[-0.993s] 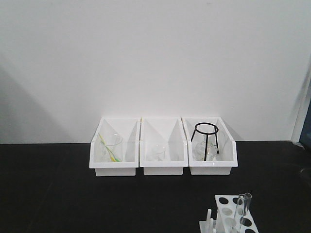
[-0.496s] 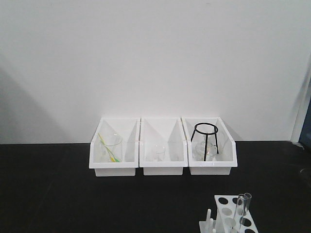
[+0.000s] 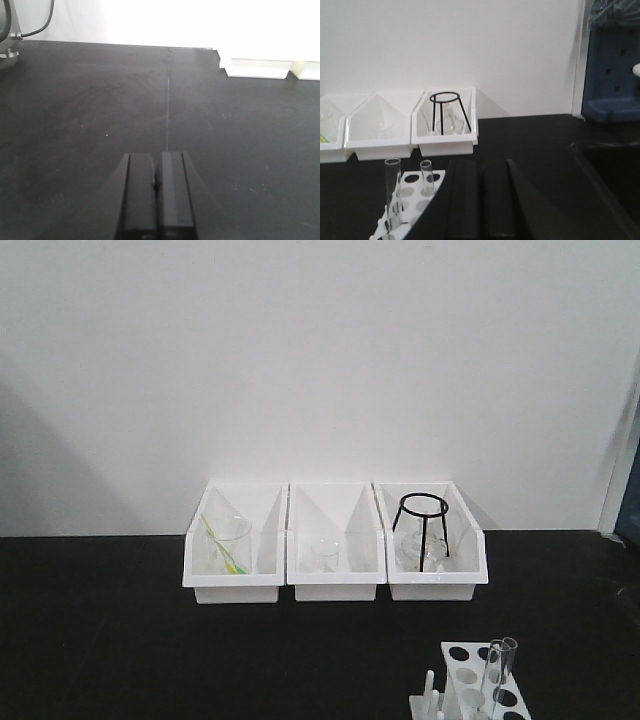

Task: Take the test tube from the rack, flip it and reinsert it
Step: 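Move the right gripper down around the taller glass test tube, then close the right gripper on the tube and lift it out of the rack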

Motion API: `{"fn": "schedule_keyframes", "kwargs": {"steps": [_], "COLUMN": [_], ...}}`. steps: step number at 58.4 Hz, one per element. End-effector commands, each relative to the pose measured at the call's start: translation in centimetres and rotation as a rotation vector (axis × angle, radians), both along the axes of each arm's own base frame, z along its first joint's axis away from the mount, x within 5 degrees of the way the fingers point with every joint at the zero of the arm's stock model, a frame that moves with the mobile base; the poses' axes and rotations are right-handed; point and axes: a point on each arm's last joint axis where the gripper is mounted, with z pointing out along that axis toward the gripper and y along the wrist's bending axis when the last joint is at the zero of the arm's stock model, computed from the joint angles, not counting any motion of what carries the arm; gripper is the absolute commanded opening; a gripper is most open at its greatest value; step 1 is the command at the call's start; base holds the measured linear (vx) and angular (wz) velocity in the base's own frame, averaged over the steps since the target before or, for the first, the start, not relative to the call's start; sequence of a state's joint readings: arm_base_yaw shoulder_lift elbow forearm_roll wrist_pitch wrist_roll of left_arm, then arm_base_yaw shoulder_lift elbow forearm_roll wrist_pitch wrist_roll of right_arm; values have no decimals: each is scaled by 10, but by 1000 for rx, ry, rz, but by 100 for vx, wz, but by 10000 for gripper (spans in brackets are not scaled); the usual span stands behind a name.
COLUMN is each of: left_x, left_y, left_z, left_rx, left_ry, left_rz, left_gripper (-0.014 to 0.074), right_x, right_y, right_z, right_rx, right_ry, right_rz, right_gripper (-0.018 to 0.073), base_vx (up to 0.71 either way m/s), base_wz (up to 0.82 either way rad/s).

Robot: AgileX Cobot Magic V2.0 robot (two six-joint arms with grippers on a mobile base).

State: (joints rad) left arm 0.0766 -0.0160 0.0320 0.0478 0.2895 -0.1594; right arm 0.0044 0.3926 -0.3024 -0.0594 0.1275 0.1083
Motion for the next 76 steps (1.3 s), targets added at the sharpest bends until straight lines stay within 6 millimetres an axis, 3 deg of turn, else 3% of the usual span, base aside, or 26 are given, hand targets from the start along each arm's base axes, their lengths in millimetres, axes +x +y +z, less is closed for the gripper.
{"fn": "schedule_keyframes", "kwargs": {"steps": [1, 11, 20, 29, 44, 57, 76], "left_x": [1, 1, 1, 1, 1, 1, 1], "left_y": [-1, -1, -1, -1, -1, -1, -1], "left_z": [8, 8, 8, 8, 8, 8, 8], "left_rx": [4, 4, 4, 4, 4, 4, 4], "left_ry": [-98, -98, -98, -98, -98, -98, -98], "left_rz": [-11, -11, -11, -11, -11, -11, -11], "left_gripper": [-6, -6, -6, -6, -6, -6, -6], "right_x": [9, 25, 45, 63, 90, 115, 136], "right_y": [0, 0, 0, 8, 50, 59, 67], "right_z": [13, 4, -2, -10, -29, -52, -81], "right_rx": [-1, 16, 56, 8, -47, -34, -8], "right_ry": [-56, 4, 1, -8, -19, -41, -70], "right_rz": [1, 1, -2, 61, 307, 334, 365], "right_gripper": [184, 387, 493, 498, 498, 498, 498], "base_vx": [0, 0, 0, 0, 0, 0, 0], "base_wz": [0, 0, 0, -1, 0, 0, 0]}}
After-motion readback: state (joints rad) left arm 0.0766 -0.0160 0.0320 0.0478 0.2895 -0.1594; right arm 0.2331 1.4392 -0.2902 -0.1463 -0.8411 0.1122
